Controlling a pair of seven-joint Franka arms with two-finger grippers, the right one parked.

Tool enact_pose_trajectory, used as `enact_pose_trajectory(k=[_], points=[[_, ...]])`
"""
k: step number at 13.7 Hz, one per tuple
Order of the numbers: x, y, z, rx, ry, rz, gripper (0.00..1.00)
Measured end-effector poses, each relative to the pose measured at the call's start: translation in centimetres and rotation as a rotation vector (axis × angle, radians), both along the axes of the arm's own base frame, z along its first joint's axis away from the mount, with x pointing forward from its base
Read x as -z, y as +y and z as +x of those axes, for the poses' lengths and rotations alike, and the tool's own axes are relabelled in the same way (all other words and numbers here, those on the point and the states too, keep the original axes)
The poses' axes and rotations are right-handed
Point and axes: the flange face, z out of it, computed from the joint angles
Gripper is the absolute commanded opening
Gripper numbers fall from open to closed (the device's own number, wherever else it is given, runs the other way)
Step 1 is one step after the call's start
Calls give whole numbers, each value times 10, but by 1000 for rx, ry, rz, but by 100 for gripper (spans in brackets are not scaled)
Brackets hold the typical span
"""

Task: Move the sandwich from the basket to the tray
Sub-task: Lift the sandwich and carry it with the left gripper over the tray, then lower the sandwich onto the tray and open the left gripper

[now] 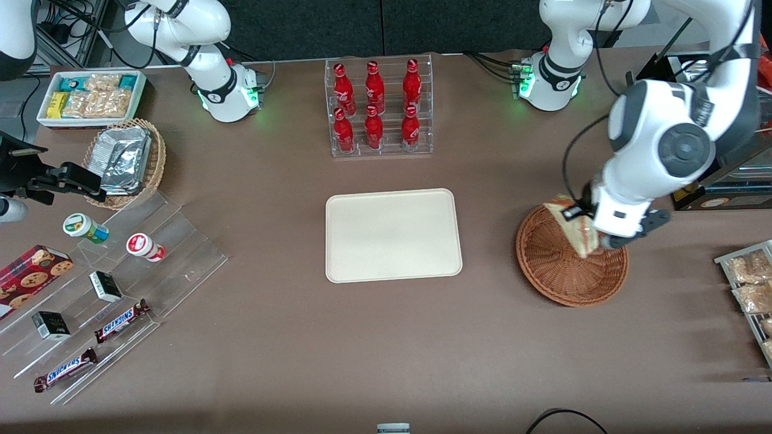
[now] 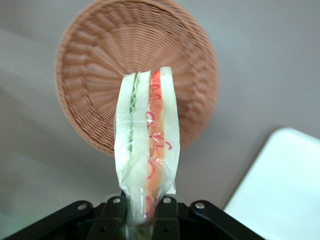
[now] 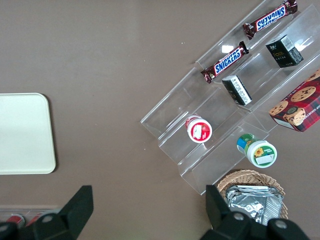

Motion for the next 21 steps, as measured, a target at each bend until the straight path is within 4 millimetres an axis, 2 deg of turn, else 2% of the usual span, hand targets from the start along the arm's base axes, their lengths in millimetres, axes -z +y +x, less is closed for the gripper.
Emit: enact_pose_trajectory(k=[3, 5, 12, 14, 17, 21], points=[[-16, -67, -18, 107, 17, -6, 0], [-17, -112, -30, 152, 18, -17, 0], [21, -270, -73, 311, 63, -51, 0], [40, -309, -87, 334, 72, -41, 0], [79, -350, -98, 375, 49, -46, 0], [121, -360, -87, 366, -10, -76, 0]])
